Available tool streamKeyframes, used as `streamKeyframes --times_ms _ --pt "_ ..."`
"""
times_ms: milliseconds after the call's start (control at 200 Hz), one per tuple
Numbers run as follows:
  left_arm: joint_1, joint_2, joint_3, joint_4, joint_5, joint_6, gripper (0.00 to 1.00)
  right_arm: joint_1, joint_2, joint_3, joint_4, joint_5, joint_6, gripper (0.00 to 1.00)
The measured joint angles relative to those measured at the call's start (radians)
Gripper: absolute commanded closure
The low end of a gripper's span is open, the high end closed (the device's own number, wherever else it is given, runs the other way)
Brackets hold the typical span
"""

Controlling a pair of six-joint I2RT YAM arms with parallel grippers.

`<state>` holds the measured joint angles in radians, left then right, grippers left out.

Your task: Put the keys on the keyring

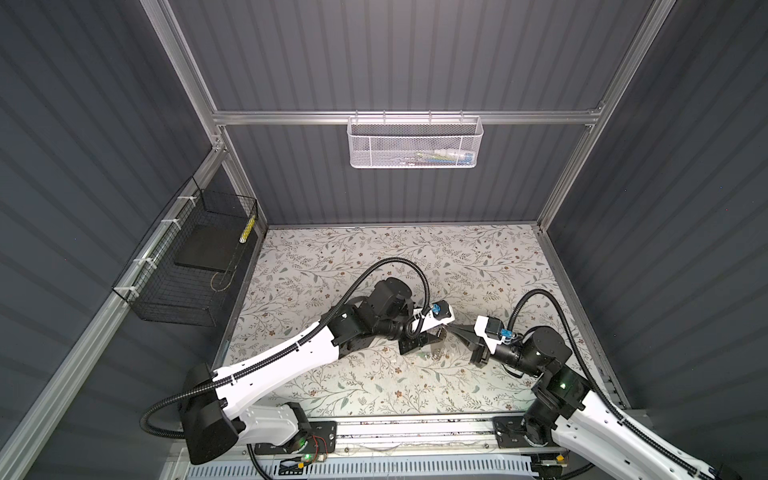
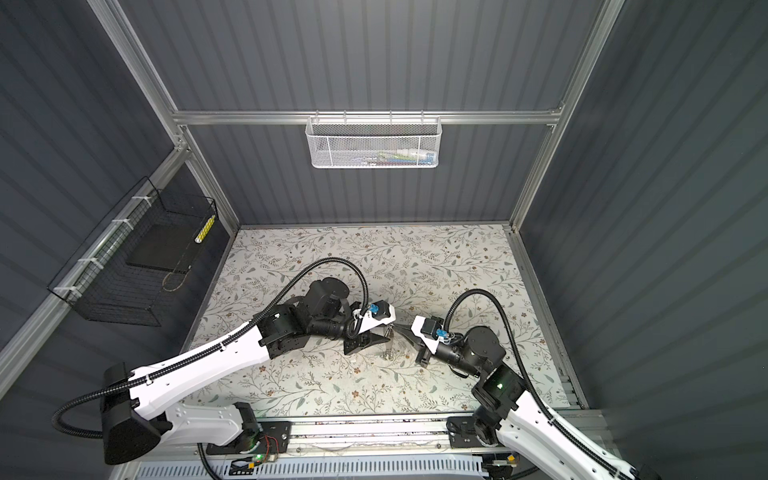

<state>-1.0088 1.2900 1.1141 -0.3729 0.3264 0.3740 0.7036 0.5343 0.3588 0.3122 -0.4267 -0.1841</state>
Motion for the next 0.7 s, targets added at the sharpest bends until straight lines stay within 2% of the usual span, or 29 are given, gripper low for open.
streamKeyframes --times_ms 90,285,450,700 --pt "0.000 0.000 -0.014 0.020 0.018 -0.010 0.69 0.000 -0.008 -0.005 0.009 0.000 0.001 1.00" --pt "0.000 0.000 -0.017 0.062 0.050 -0.027 0.82 -0.001 -0.026 -0.014 0.019 0.003 0.001 1.00" --pt "0.000 0.000 -0.025 0.084 0.060 -0.032 1.00 -0.001 -0.027 -0.016 0.032 0.004 0.002 1.00" --pt "0.000 0.000 -0.020 0.060 0.060 -0.002 1.00 -0.001 -0.032 -0.024 0.031 0.002 0.001 1.00"
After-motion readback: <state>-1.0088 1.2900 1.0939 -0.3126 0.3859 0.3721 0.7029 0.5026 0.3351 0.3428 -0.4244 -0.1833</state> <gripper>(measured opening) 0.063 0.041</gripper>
